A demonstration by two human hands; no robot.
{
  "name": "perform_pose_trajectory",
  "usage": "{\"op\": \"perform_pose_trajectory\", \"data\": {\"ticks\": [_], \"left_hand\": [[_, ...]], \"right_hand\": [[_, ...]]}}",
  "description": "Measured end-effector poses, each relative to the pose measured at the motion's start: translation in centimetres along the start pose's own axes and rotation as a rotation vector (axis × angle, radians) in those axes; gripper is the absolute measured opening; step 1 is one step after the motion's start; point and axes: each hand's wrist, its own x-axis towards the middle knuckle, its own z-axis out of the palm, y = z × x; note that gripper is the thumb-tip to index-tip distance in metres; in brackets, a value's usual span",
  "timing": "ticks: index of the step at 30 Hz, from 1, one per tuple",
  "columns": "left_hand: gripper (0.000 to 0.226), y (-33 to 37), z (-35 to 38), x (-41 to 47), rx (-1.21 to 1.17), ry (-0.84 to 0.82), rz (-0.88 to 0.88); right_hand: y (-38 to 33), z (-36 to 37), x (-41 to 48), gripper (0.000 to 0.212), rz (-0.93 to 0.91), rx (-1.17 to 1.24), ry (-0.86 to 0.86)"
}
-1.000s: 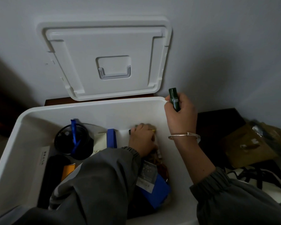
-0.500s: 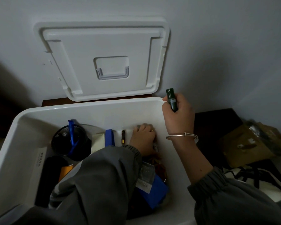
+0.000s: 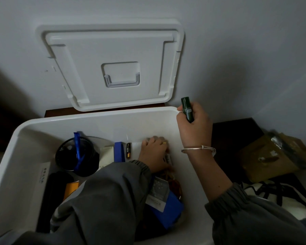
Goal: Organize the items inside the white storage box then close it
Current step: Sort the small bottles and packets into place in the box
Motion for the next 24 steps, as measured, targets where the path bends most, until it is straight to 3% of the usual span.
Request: {"op": "perform_pose_trajectory", "data": {"ticks": [4,10,14,18,24], "left_hand": [[0.077,0.6,0.3,0.4,0.053,0.024,-0.003],[0.046,0.5,0.1,-0.1,0.032,0.236,0.030],[0.032,-0.2,-1.6,-0.2,-0.182,0.310,-0.180],[0.046,-1.7,-1.7,-1.5,-0.384,0.255,-0.484],[0.041,-1.2,-0.8,-1.2,-0.353,0.171,-0.589]], "right_hand": [[-0.1,0.0,0.0,0.011,0.005,-0.001,0.005],[0.0,0.0,0.0,0.010,0.001,0.004,0.007],[0.1,0.0,0.0,0.009,-0.015,0.006,0.005],[0.1,0.1,0.0,0.009,-0.010,0.006,0.003],[0.1,0.1,0.0,0.009,-0.009,0.007,-0.008]]}}
